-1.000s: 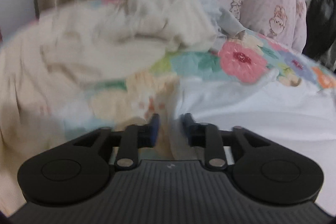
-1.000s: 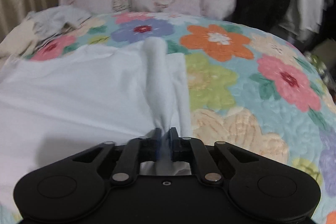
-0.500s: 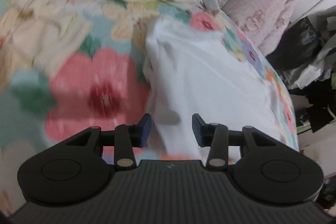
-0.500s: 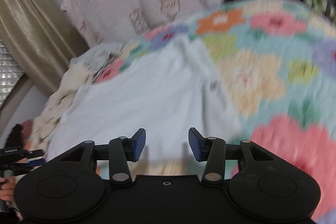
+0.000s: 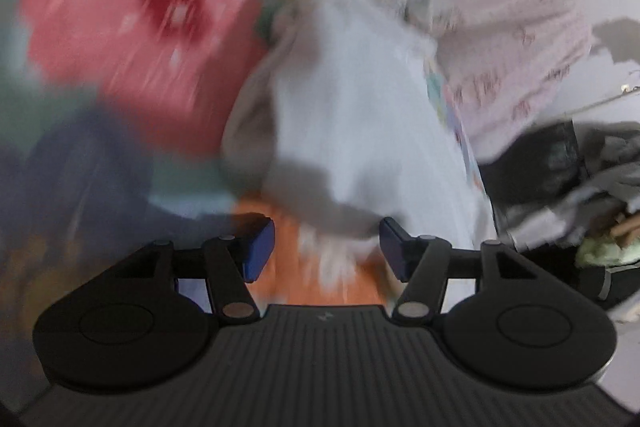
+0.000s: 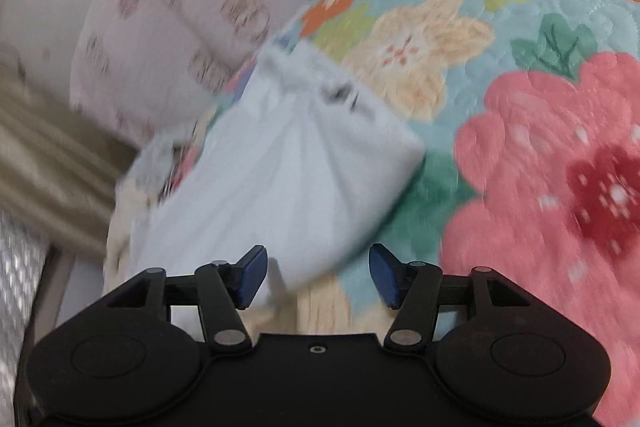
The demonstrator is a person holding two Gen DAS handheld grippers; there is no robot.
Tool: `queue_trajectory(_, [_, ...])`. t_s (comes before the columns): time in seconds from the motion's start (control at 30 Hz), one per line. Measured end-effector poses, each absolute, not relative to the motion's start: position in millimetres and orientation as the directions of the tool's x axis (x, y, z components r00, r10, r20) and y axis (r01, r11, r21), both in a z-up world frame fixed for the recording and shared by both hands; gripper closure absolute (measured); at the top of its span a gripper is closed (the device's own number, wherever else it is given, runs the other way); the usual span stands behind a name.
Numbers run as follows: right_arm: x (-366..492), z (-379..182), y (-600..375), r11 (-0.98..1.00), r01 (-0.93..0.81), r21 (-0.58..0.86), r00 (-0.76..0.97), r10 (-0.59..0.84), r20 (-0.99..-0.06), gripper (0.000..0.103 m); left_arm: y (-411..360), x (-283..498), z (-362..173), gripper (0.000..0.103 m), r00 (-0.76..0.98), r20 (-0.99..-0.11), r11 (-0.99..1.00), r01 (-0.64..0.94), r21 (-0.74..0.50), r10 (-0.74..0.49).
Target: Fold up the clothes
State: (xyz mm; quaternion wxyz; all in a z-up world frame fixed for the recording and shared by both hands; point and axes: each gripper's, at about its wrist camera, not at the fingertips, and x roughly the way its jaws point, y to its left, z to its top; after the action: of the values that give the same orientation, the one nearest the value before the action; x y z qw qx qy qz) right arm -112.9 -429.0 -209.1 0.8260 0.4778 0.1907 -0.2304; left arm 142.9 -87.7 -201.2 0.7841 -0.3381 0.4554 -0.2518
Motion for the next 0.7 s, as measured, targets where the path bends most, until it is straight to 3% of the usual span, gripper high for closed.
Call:
queue_trajectory(0.07, [-100.8,-212.3,-440.6,0.415,0.581,0.7,0.813,-0.253,-0.524,0.041,-92.4,153.4,-195.5,0.063,0.526,-0.519,0.676,0.156,-0.72,-0.674])
queue_trajectory(0.1, [-92.2,-211.9,-445.0,0.422,0.592,0.686,0.805,-0.277,-0.524,0.041,-94.2,156.8,-189.6,0.083,0.544,-0.509,0.691,0.195,-0.696,-0.667])
queue_trajectory(0.13, [-82.8,-207.1,-448.3,0.459,0.604,0.652,0.795,-0.29,-0.533,0.053,-95.7,158.4,-180.8,0.087,0.549,-0.504,0.703,0.238,-0.67,-0.667])
queue_trajectory(0.17, [-73.6,-199.5,-451.2,0.506,0.613,0.606,0.784,-0.297,-0.545,0.087,-97.1,160.0,-172.0,0.088,0.553,-0.499,0.714,0.28,-0.642,-0.667])
queue_trajectory(0.3, [-76.6,-138.0,-443.6,0.697,0.521,0.494,0.838,-0.306,-0.452,0.088,-86.4,143.4,-115.8,0.092,0.556,-0.477,0.727,0.427,-0.538,-0.68])
queue_trajectory(0.37, [-95.9,-124.9,-439.4,0.713,0.498,0.494,0.849,-0.285,-0.445,0.088,-76.3,132.2,-104.5,0.091,0.518,-0.516,0.73,0.447,-0.517,-0.682])
queue_trajectory(0.53, [-118.0,-183.8,-450.7,0.601,0.633,0.488,0.72,-0.223,-0.657,0.082,-65.6,123.1,-173.9,0.09,0.265,-0.743,0.788,0.23,-0.571,-0.615])
queue_trajectory(0.67, [-124.0,-194.4,-449.7,0.61,0.62,0.493,0.744,-0.258,-0.617,0.081,-72.9,115.2,-163.4,0.088,0.3,-0.747,0.803,0.285,-0.524,-0.594])
queue_trajectory(0.7, [-120.8,-187.5,-447.7,0.64,0.61,0.467,0.747,-0.269,-0.608,0.086,-71.8,114.0,-155.1,0.091,0.327,-0.723,0.792,0.308,-0.527,-0.608])
